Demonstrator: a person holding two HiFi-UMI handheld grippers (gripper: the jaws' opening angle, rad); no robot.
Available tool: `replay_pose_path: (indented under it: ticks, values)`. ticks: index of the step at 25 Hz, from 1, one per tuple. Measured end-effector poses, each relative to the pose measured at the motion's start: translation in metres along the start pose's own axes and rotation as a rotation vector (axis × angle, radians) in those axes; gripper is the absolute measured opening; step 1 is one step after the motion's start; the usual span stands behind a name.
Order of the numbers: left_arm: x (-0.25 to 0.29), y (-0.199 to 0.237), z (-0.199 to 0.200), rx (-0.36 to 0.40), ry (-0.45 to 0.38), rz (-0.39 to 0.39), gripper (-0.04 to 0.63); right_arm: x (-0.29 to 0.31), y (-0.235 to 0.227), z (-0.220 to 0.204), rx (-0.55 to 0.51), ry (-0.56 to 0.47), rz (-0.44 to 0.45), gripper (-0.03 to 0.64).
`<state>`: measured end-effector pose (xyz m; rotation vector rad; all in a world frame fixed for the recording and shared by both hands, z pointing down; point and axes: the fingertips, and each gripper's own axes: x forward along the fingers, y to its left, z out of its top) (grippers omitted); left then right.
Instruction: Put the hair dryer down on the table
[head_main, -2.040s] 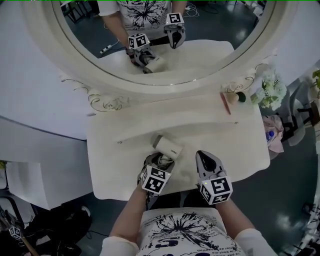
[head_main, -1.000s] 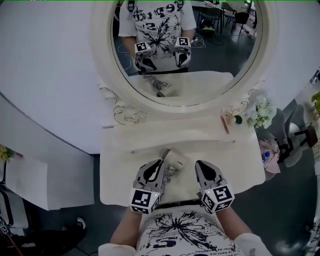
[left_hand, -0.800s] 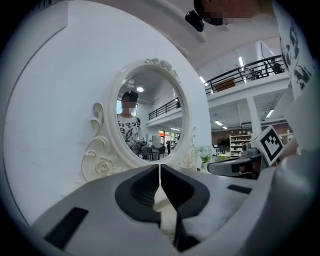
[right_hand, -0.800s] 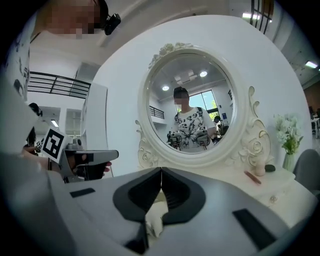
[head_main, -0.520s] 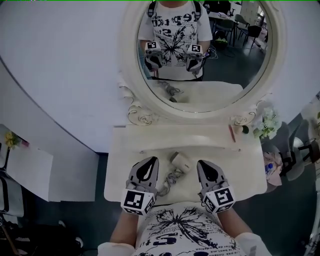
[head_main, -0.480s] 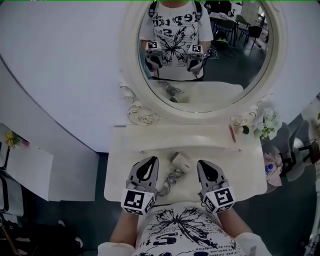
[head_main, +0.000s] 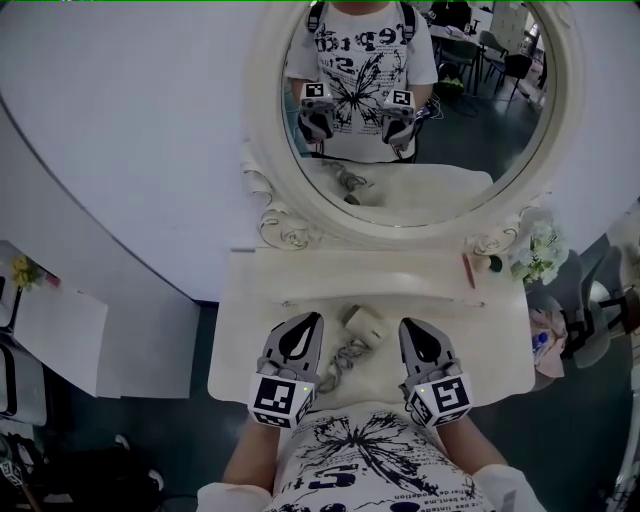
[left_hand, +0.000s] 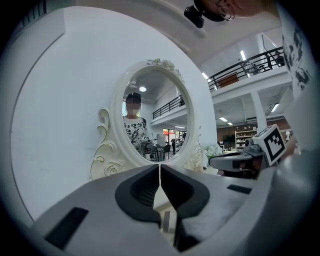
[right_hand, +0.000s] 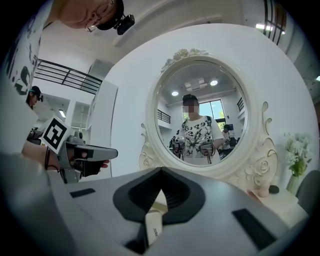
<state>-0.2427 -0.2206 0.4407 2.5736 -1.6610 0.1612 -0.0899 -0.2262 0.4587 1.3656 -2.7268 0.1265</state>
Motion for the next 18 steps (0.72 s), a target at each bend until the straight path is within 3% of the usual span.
replay_pose_path:
  ticks: [18]
  values:
    - [0.009,-0.004,0.001,0.007,-0.007,-0.012,0.021,0.002,-0.008,-0.001,0.0,0.006,-0.007,0.018]
